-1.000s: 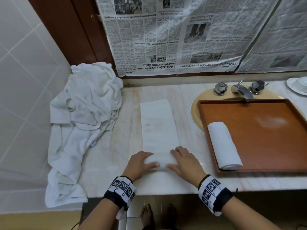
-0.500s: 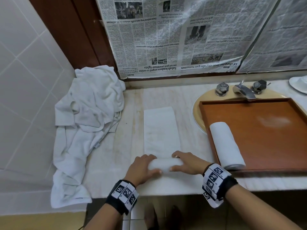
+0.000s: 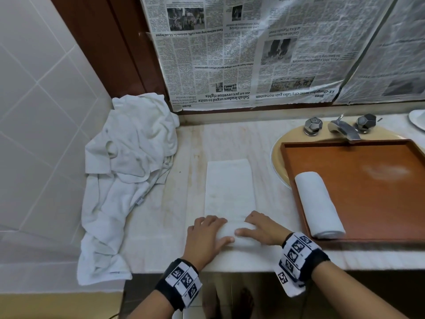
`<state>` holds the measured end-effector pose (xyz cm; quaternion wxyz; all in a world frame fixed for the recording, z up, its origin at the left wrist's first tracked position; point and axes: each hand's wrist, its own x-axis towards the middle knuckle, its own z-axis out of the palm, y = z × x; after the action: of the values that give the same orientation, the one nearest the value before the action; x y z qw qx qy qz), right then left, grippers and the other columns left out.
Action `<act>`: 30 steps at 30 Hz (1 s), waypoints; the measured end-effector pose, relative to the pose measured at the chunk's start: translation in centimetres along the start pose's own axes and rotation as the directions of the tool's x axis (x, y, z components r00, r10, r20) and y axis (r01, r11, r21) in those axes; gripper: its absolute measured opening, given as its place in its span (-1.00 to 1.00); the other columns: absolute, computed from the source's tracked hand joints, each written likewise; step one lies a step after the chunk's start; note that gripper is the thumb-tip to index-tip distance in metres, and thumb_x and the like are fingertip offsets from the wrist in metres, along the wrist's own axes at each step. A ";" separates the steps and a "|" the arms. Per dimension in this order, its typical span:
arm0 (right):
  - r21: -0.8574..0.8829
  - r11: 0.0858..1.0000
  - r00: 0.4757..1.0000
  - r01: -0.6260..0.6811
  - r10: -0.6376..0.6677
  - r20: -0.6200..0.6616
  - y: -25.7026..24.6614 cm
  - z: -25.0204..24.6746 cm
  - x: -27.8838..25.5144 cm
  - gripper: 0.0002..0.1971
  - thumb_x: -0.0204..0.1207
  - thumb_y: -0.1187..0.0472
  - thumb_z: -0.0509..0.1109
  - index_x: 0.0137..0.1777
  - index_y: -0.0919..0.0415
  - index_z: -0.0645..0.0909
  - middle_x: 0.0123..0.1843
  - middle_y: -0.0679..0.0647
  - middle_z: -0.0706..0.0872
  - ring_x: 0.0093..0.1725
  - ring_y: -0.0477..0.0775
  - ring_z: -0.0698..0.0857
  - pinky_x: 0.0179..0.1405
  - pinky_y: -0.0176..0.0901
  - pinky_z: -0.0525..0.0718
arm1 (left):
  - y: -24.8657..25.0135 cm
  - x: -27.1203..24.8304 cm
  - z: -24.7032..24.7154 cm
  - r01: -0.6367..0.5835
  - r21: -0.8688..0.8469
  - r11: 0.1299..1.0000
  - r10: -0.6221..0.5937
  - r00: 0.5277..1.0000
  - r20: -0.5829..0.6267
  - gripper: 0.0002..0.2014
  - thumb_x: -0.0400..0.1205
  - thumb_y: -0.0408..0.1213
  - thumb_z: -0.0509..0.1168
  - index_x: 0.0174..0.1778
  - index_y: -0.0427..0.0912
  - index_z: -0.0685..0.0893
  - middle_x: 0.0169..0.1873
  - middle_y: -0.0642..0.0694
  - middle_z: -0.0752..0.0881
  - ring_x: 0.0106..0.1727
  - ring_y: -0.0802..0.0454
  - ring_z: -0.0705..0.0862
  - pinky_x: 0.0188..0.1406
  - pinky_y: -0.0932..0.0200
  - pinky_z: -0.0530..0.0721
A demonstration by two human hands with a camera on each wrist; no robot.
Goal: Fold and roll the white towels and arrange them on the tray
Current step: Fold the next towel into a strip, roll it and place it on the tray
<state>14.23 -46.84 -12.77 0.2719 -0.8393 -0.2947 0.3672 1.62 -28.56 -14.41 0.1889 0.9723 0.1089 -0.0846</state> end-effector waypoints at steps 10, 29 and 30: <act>-0.397 0.917 0.974 0.046 -0.129 -0.184 1.1 2.5 -0.3 -0.32 0.50 -0.29 0.38 0.49 0.11 0.43 0.37 0.03 0.48 0.33 0.10 0.47 0.24 -0.01 0.53 | -0.2 1.7 0.4 0.058 -0.121 0.991 -0.061 0.998 -0.015 -0.42 0.60 0.44 0.09 0.50 0.32 0.49 0.44 0.22 0.44 0.49 0.04 0.31 0.38 -0.01 0.29; -0.421 0.906 0.991 -0.037 -0.021 -0.133 -0.4 1.7 0.9 -0.38 0.48 -0.16 0.45 0.43 0.15 0.44 0.35 0.07 0.49 0.36 0.12 0.44 0.26 -0.04 0.48 | -0.7 0.0 1.5 -0.014 -0.082 0.996 0.011 0.999 -0.040 -0.24 0.53 0.49 0.17 0.61 0.21 0.32 0.49 0.13 0.38 0.48 0.02 0.35 0.40 -0.01 0.33; -0.369 0.929 0.997 -0.029 0.000 -0.078 -0.6 1.3 1.1 -0.38 0.46 -0.15 0.48 0.42 0.16 0.46 0.33 0.08 0.52 0.34 0.12 0.46 0.25 -0.05 0.47 | -0.8 -0.1 1.4 -0.020 -0.057 0.998 0.016 0.998 -0.057 -0.27 0.53 0.48 0.18 0.58 0.22 0.36 0.46 0.15 0.40 0.46 0.03 0.36 0.38 0.02 0.31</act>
<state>13.71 -45.40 -13.63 0.1176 -0.8911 -0.3417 0.2746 1.17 -28.39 -15.95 0.2145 0.9693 0.1078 -0.0524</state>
